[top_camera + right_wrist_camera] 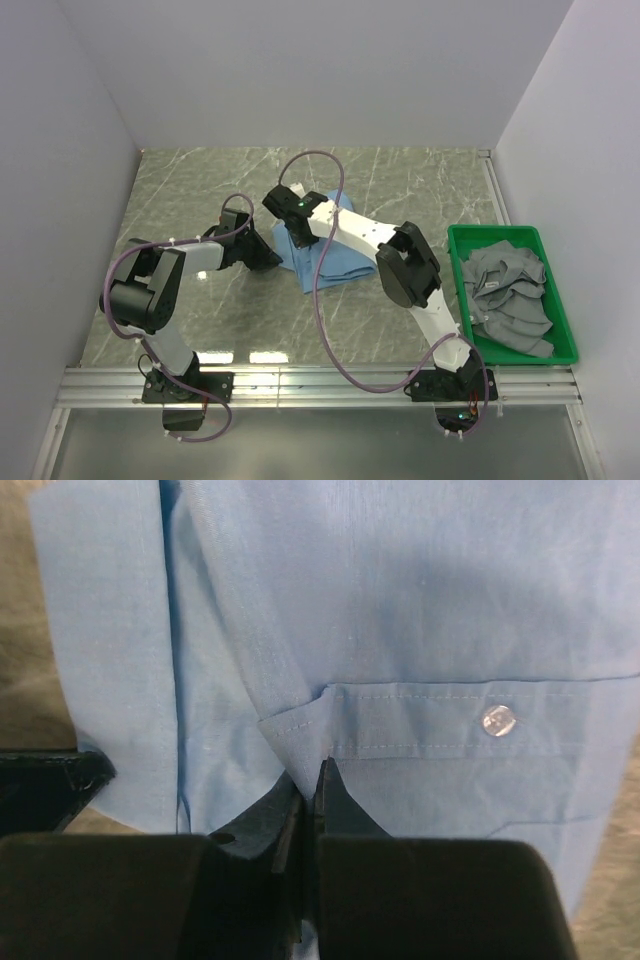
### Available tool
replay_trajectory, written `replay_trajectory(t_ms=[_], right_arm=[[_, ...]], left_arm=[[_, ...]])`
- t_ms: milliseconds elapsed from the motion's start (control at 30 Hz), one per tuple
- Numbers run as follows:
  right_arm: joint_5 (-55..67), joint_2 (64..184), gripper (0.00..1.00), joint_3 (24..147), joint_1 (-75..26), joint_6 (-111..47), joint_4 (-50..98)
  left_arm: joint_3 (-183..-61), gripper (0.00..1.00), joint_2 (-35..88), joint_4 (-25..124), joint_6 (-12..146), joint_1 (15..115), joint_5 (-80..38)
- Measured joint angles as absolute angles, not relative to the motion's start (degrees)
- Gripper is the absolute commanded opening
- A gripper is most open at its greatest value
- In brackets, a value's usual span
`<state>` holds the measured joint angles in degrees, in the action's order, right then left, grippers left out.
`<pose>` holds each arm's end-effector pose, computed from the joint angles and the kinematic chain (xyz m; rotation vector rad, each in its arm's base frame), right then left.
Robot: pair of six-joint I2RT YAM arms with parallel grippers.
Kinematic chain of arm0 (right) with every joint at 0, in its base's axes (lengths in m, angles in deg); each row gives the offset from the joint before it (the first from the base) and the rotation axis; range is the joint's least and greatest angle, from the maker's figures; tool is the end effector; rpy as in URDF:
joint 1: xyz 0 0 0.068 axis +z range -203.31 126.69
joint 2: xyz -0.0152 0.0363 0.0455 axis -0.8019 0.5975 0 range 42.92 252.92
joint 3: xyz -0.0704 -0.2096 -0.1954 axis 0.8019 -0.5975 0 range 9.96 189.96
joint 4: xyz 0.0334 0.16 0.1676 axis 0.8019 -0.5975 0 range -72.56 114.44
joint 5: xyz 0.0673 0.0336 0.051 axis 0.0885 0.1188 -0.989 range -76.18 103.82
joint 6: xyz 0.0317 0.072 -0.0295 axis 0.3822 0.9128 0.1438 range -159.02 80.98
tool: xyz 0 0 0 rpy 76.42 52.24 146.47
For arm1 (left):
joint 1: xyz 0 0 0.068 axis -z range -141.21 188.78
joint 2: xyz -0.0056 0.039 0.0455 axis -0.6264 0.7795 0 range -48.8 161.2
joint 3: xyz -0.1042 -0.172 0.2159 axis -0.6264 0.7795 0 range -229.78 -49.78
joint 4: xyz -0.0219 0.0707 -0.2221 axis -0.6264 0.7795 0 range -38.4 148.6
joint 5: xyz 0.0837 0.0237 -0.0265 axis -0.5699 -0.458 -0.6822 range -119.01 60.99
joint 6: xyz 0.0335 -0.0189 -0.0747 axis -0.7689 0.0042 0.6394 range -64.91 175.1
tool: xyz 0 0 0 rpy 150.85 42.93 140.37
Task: Fold and stack the long sleeve shirts
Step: Fold the shirt
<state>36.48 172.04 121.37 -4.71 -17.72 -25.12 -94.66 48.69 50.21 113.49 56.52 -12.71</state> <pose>0.3383 0.3409 0.1968 -0.5102 2.5438 -0.1272 0.3048 -0.1192 0.1504 -0.7935 2.5255 -0.8719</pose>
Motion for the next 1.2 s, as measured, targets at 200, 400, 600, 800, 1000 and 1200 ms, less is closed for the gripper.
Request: replay_trajectory(t_ms=[200,400,600,800,1000,1200], right_arm=[[34.4,172.0,0.07,117.6,-4.7,-15.6,-21.2],[34.2,172.0,0.05,116.4,-4.7,-13.3,-18.9],[34.4,170.1,0.04,113.9,-4.8,-11.1,-16.5],[33.7,169.1,0.1,113.6,-5.1,-8.7,-15.0],[31.1,168.9,0.36,112.2,-5.3,-7.5,-13.3],[28.1,164.9,0.42,107.1,-5.3,-7.6,-11.8]], left_arm=[[-94.7,0.14,48.7,50.3,113.5,56.7,-12.7],[-94.7,0.11,48.7,50.3,113.5,56.7,-12.7],[-94.7,0.1,48.7,50.3,113.5,56.7,-12.8],[-94.7,0.1,48.7,50.3,113.5,56.7,-12.8],[-94.7,0.18,48.7,50.4,113.5,56.8,-12.8],[-94.7,0.29,47.7,51.7,113.7,57.0,-13.5]])
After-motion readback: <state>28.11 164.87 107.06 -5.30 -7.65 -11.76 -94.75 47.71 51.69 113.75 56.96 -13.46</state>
